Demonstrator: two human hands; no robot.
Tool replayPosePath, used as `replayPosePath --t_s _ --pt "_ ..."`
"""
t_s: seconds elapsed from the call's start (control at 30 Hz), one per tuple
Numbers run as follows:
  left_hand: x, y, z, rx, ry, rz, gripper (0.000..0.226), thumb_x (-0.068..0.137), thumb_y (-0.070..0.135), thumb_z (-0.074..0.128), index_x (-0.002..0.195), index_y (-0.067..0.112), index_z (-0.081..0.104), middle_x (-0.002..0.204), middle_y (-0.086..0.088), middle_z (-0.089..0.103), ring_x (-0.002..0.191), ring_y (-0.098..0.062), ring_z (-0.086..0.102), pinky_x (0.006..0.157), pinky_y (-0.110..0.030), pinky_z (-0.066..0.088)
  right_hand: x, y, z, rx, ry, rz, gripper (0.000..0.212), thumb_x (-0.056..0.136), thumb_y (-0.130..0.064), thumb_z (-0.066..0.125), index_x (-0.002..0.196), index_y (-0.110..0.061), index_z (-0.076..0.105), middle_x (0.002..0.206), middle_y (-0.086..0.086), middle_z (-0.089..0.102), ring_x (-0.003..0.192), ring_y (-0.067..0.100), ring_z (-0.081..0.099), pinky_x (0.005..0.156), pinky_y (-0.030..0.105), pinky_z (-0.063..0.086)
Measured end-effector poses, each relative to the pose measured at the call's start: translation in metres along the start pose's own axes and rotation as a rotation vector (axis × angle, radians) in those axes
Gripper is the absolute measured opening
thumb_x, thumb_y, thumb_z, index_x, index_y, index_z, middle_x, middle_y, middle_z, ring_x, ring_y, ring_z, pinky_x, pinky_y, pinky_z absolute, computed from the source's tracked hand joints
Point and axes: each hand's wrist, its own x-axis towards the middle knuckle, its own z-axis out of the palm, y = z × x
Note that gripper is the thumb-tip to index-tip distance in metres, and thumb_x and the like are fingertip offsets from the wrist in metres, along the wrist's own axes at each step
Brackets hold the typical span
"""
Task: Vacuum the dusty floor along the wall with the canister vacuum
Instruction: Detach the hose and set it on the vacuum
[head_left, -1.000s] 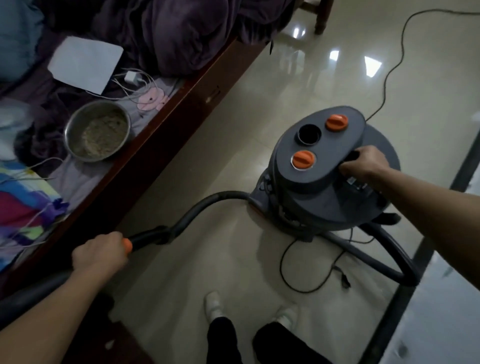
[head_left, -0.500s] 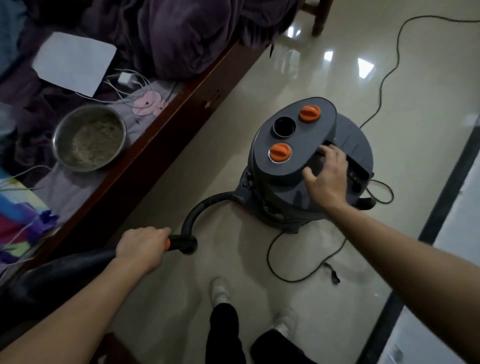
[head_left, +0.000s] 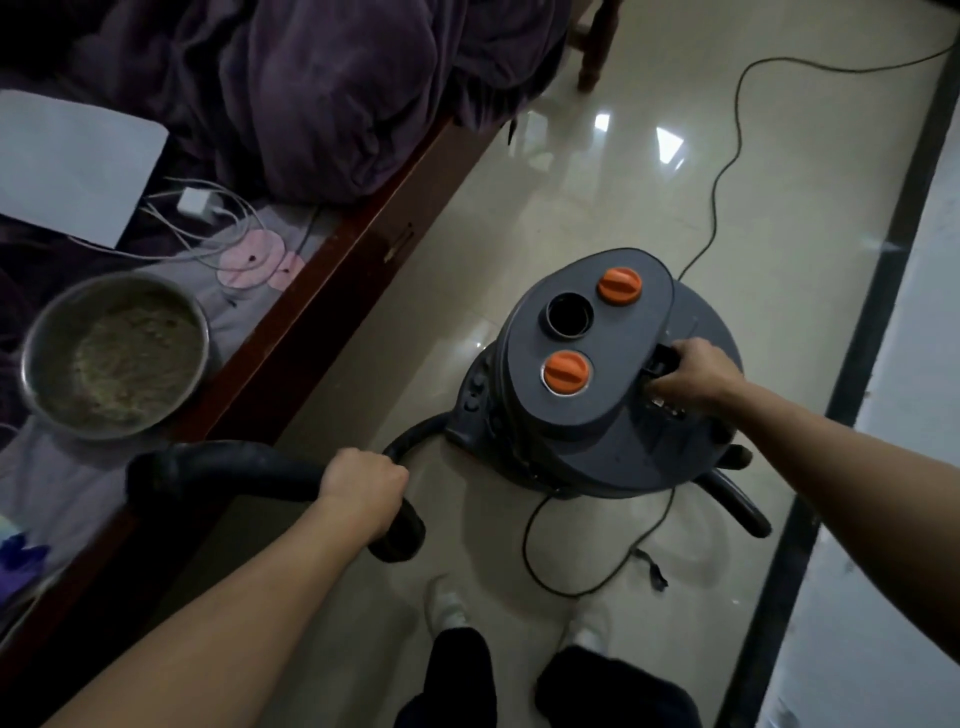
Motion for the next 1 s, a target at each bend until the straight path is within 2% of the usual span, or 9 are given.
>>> replayPosePath --t_s 0.13,0.33,0.43,0.57,0.7,0.87,1.0 --pt "0.006 0.013 -0.02 -0.037 -0.026 0.015 0.028 0.092 0.023 0.05 0.118 0.022 0.059 0.116 -0.002 0.065 0.106 -0.024 0.063 0.069 -0.034 0.037 0.008 0.01 -0.002 0.089 -0.047 -0.056 0.014 0.064 -0.026 0.077 0.071 -0.022 0.066 0.063 -0.002 0.069 0.062 0.017 0.067 0.057 0.032 0.054" --pt "-0.011 0.037 -0.045 -0.03 -0.119 -0.004 0.027 0.095 0.021 0.046 0.119 0.018 0.059 0.118 -0.004 0.064 0.106 -0.024 0.062 0.071 -0.034 0.038 0.008 -0.003 -0.012 0.144 -0.062 -0.14 0.016 0.064 -0.03 0.073 0.068 -0.016 0.065 0.061 0.001 0.068 0.06 0.019 0.067 0.06 0.039 0.058" --pt "-0.019 0.045 -0.048 -0.03 -0.214 -0.012 0.03 0.096 0.021 0.046 0.123 0.016 0.057 0.122 -0.005 0.063 0.11 -0.024 0.061 0.081 -0.033 0.044 0.016 -0.015 -0.042 0.164 -0.046 -0.162 0.019 0.062 -0.035 0.071 0.067 -0.017 0.066 0.056 -0.002 0.067 0.054 0.016 0.067 0.055 0.035 0.057" --pt "-0.025 0.061 -0.055 -0.07 -0.316 -0.023 0.034 0.099 0.021 0.041 0.13 0.016 0.053 0.131 -0.006 0.058 0.12 -0.024 0.056 0.09 -0.034 0.042 0.031 -0.018 -0.092 0.245 0.008 -0.17 0.02 0.06 -0.035 0.07 0.064 -0.015 0.066 0.046 -0.005 0.061 0.045 0.012 0.06 0.046 0.028 0.048" --pt "-0.029 0.075 -0.07 -0.1 -0.362 -0.02 0.037 0.097 0.021 0.046 0.134 0.014 0.051 0.137 -0.007 0.054 0.125 -0.025 0.052 0.096 -0.035 0.04 0.043 -0.028 -0.117 0.336 0.04 -0.169 0.024 0.055 -0.032 0.07 0.067 -0.012 0.067 0.052 0.002 0.061 0.051 0.02 0.058 0.053 0.037 0.05" --pt "-0.035 0.07 -0.088 -0.116 -0.34 -0.072 0.035 0.095 0.024 0.05 0.129 0.014 0.052 0.131 -0.008 0.057 0.119 -0.029 0.054 0.102 -0.047 0.03 0.055 -0.054 -0.078 0.385 -0.022 -0.158 0.023 0.058 -0.03 0.071 0.072 -0.013 0.067 0.054 0.001 0.064 0.052 0.018 0.062 0.045 0.027 0.048" --pt "-0.044 0.061 -0.086 -0.065 -0.326 -0.034 0.033 0.095 0.027 0.051 0.125 0.014 0.054 0.126 -0.009 0.06 0.118 -0.028 0.052 0.106 -0.048 0.02 0.072 -0.066 -0.037 0.427 -0.024 -0.126 0.025 0.055 -0.033 0.071 0.071 -0.014 0.067 0.053 0.0 0.066 0.051 0.018 0.064 0.045 0.024 0.048"
